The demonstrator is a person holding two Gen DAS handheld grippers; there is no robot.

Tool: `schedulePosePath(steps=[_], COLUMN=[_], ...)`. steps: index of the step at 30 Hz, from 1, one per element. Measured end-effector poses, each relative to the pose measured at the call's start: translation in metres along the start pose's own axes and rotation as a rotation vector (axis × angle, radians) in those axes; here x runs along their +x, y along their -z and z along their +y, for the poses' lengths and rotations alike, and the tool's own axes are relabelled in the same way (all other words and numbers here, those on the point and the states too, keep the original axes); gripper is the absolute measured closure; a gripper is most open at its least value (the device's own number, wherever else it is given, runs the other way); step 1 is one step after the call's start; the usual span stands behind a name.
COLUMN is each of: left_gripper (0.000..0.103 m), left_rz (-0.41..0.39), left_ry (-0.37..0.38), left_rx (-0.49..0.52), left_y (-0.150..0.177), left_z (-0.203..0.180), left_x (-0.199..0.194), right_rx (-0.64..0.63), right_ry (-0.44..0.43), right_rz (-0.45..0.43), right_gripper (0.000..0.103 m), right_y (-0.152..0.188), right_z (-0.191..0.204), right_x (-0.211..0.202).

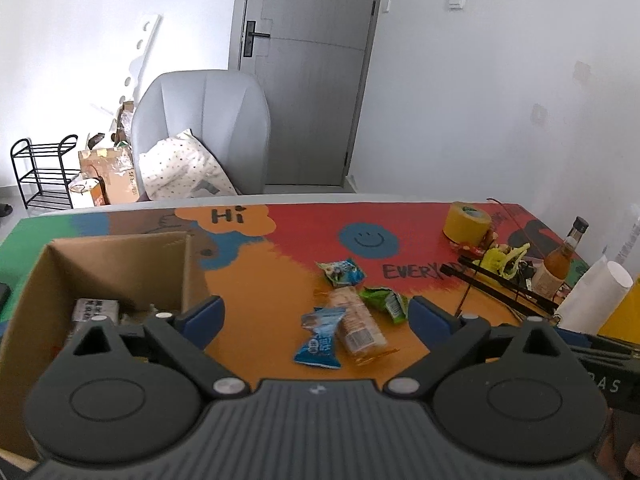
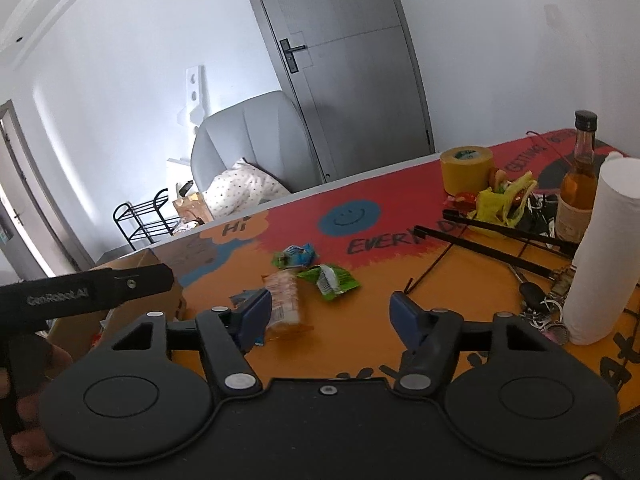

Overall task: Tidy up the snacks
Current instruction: 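Move both tools back over the remaining snacks, then grasp the blue snack packet with the left tool while the right tool grasps the green packet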

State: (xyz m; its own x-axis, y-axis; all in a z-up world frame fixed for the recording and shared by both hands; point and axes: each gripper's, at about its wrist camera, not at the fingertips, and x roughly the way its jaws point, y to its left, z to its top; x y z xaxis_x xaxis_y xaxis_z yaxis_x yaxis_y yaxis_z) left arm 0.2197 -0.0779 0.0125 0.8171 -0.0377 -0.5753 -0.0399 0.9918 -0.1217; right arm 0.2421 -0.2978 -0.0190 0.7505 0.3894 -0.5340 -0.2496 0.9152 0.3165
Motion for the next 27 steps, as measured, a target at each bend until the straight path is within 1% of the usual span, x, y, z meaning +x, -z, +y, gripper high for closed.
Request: schedulePosePath(steps=[1,9,14,19,21,27], left_gripper=[0.008,0.033,0.044,0.047,0.05,0.05], left_rz=[0.004,0.067,0.114,0.144,0.158,0.18], left_ry=[-0.001,-0.016,-0.025,-0.041,-0.043,-0.057], left_rx=[0.002,-0.025,-0.047,-0.05,-0.052,-0.059], left_y=[0.001,0.006,0.01,0.014,0.015,0.02], left_z=[-0.002,-0.009,-0.01,-0.009,-0.009,-0.005], left_x=[0.004,0.038,0.063,0.085,0.094,0.118], right_rx=[0.002,0.002,0.019,0.026,0.024,0.012], right_ry=[-0.003,-0.036,-0.051,-0.061,-0.063,-0.078], right_rz=[0.003,0.03,0.05,0.074,0.084,0.109], right_gripper=[0.039,0.042,0.043,0.044,0.044,0.044], right_y=[0.0,-0.004,-0.007,-0.008,-0.008,-0.01], right_z=[-0.002,-0.012,-0.019,-0.025,-0.027,-0.026], right_x=[0.002,0.027,0.048,0.068,0.077,0.101])
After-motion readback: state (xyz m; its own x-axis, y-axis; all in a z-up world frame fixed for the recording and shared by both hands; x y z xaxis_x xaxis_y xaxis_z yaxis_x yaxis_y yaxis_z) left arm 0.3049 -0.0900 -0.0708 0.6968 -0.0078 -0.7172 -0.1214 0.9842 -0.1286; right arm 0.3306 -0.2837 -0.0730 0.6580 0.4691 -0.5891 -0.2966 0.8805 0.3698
